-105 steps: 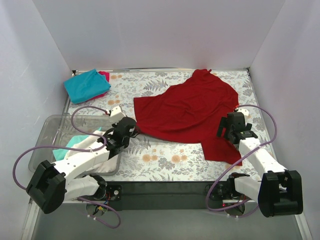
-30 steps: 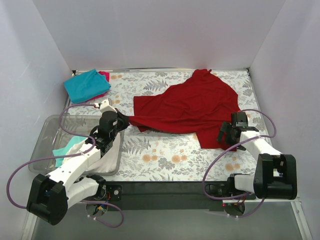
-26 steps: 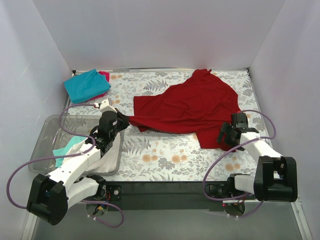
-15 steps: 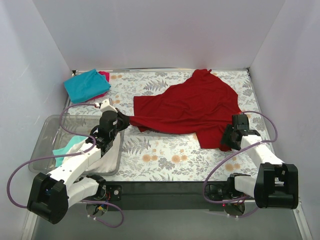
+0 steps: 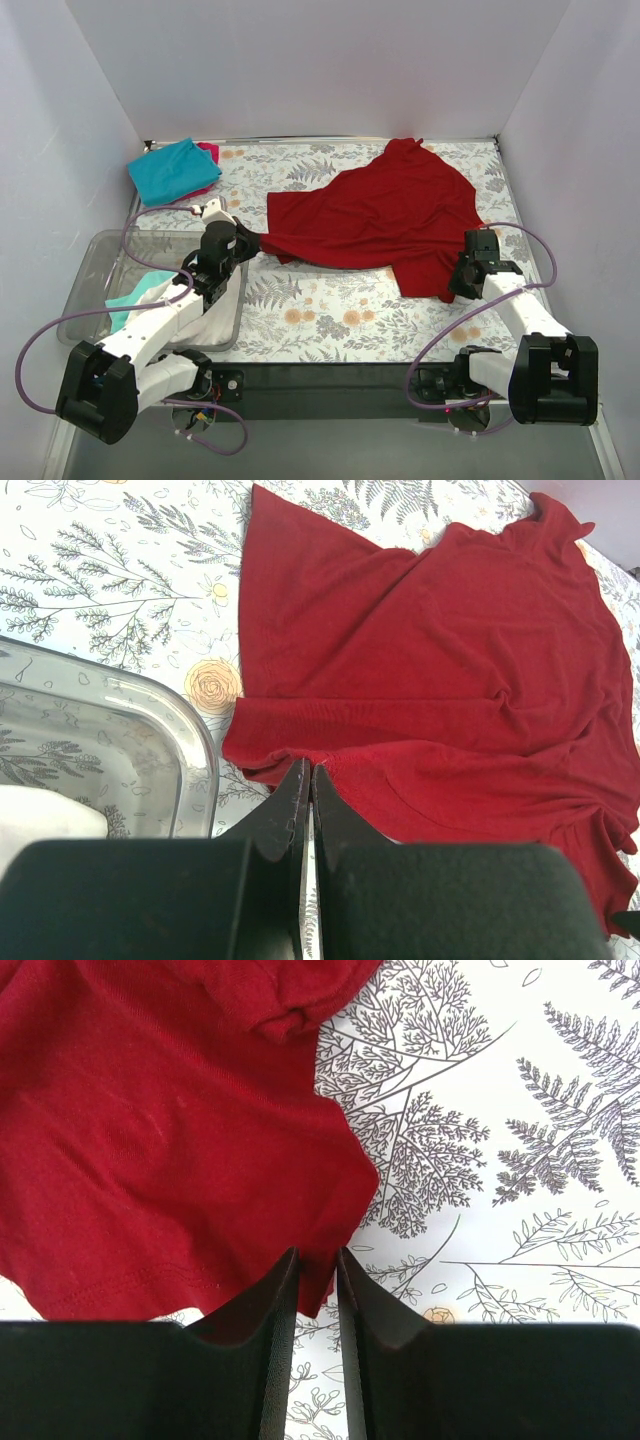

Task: Fold and stack the t-shirts
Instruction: Flatten the tshirt out

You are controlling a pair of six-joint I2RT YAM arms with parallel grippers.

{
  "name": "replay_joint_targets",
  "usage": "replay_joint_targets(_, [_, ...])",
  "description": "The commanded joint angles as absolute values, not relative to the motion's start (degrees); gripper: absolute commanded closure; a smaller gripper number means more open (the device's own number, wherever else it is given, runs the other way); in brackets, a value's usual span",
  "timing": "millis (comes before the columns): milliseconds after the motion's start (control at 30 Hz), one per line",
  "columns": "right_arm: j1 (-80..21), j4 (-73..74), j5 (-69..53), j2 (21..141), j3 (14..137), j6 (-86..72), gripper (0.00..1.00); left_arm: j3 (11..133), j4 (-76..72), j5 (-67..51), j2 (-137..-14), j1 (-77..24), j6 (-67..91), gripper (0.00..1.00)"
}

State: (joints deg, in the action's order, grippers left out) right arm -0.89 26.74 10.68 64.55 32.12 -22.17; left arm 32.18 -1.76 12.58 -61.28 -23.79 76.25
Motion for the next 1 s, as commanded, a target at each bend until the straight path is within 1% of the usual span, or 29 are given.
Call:
replay_joint_targets(0, [-1.32,27.07,10.46,64.25,33.75,-21.88,0.82,31.82,-2.37,12.04,-60.47,-23.47,75.41,1.0])
replay_joint_targets(33, [-1.49,27.07,10.28,64.34,33.75,-21.88,0.83,31.82,-2.46,12.04,-60.38,-23.47,75.41,1.0])
replay_joint_targets(67, [-1.67,27.07,10.02,64.68,33.75,-21.8,0.91,31.73,-2.46,12.13,-60.29,-23.47,75.41,1.0])
replay_joint_targets(167, [-2.2,27.07,9.23,64.86,33.92,-21.36,0.99,31.64,-2.46,12.13,-60.21,-23.47,75.41,1.0])
replay_joint_targets(433, [-2.55,25.58,7.29,59.95,35.68,-15.48,0.99,31.29,-2.55,12.74,-60.12,-23.38,75.5,1.0])
replay_joint_targets(667, [-2.55,24.96,11.16,47.4,39.02,-13.19,0.99,31.11,-1.85,13.27,-58.8,-23.38,75.85,1.0])
replay_joint_targets(800, [-2.55,24.7,13.09,42.81,40.16,-11.96,0.99,31.11,-1.41,12.57,-58.8,-23.38,76.29,1.0])
replay_joint_targets(967, [-2.55,24.61,12.92,38.07,40.87,-11.51,0.99,30.32,-0.62,11.16,-55.82,-23.47,76.73,1.0])
